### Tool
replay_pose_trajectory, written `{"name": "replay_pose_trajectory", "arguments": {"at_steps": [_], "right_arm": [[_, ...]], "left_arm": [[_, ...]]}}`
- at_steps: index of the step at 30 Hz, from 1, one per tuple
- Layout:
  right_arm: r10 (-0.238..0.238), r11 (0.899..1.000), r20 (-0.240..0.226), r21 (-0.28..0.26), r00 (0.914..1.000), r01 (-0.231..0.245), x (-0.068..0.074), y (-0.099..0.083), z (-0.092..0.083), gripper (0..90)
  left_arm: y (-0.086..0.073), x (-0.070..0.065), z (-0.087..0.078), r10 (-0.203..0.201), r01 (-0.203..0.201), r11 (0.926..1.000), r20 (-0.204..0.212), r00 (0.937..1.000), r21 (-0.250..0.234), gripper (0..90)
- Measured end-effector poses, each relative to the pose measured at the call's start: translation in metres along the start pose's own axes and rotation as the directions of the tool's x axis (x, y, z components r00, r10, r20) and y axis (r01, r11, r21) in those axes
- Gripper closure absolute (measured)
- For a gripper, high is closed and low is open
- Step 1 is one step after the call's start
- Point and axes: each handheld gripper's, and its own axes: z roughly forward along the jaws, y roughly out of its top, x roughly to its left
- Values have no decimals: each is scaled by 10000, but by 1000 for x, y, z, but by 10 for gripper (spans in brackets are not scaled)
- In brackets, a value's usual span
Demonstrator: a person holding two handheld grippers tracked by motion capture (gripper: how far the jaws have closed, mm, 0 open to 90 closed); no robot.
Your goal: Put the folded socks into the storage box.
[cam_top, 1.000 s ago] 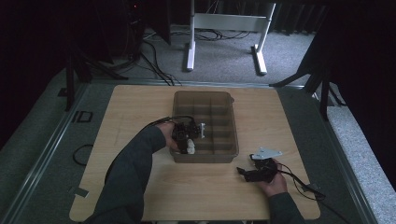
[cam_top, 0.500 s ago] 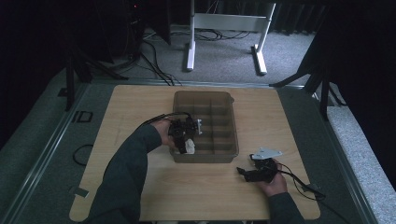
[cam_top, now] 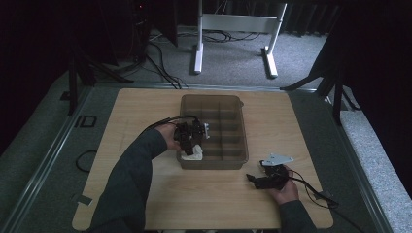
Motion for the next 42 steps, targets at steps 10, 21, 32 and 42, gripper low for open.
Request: {"name": "replay_pose_trajectory", "arguments": {"at_steps": [10,21,32,42], "right_arm": [[1,10000,-1,-2,10000,-1,0,0,0,183],[2,10000,0,-1,10000,-2,0,0,0,183],[-1,10000,1,1,10000,1,0,0,0,183],[1,10000,1,1,10000,-1,0,0,0,183]], "left_arm": [[5,-1,1,136,-138,9996,-81,9999,-258,900],[13,0,12,231,-229,9995,91,9997,-216,900],[14,0,18,187,-186,9998,104,9998,-101,900],[12,-1,25,66,-63,9997,100,9999,-254,900]]}}
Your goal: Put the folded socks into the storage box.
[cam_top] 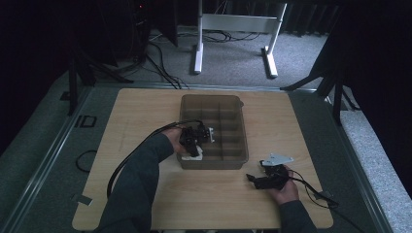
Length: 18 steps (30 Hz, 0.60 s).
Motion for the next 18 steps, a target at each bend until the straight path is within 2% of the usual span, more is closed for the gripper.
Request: {"name": "replay_pose_trajectory", "arguments": {"at_steps": [2,12,18], "right_arm": [[-1,10000,-1,-2,10000,1,0,0,0,183],[6,10000,2,0,10000,-6,0,0,0,183],[2,10000,1,-1,10000,-2,0,0,0,183]], "left_arm": [[-1,1,2,-82,83,9999,64,9999,-132,900],[0,1,7,-134,134,9999,159,9998,4,900],[3,2,14,-80,73,9994,215,9997,345,900]]}}
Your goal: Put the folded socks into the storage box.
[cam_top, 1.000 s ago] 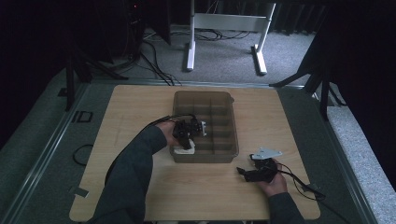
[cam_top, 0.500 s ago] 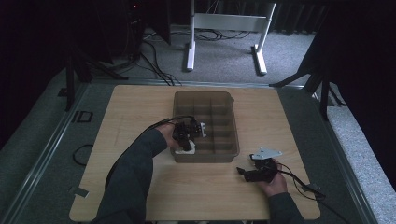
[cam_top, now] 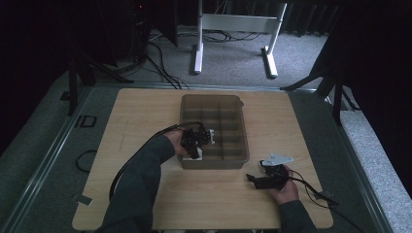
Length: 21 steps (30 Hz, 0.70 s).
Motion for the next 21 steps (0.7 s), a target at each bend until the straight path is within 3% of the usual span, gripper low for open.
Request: {"name": "replay_pose_trajectory", "arguments": {"at_steps": [8,21], "right_arm": [[-3,10000,-1,2,10000,3,0,0,0,183],[2,10000,0,4,10000,-2,0,0,0,183]], "left_arm": [[6,0,12,-108,104,9987,76,9999,493,900],[9,0,18,-196,192,9970,50,9998,750,900]]}}
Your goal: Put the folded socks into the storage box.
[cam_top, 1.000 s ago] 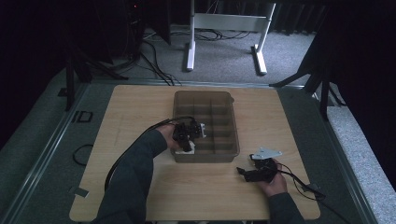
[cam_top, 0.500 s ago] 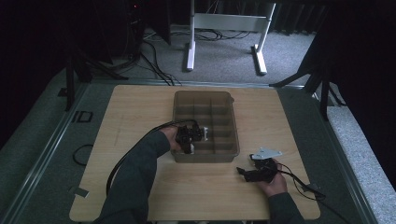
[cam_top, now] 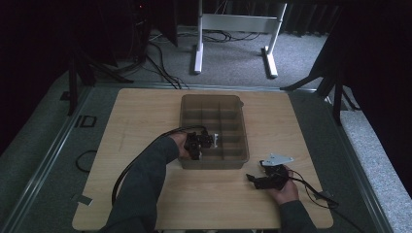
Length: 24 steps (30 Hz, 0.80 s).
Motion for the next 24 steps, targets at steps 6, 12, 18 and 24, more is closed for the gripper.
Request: {"name": "replay_pose_trajectory", "arguments": {"at_steps": [6,12,18,24], "right_arm": [[2,10000,-3,2,10000,-2,0,0,0,183],[3,10000,-5,-2,10000,-3,0,0,0,183],[1,10000,-5,-1,10000,-1,0,0,0,183],[-1,10000,-5,-1,10000,1,0,0,0,183]], "left_arm": [[0,0,0,-11,11,10000,-20,10000,-45,900],[-2,0,-1,-48,48,9999,-35,10000,-118,900],[-3,-4,-8,-117,114,9998,-152,9998,-151,849],[-13,0,-23,-397,451,9955,644,9971,-836,679]]}}
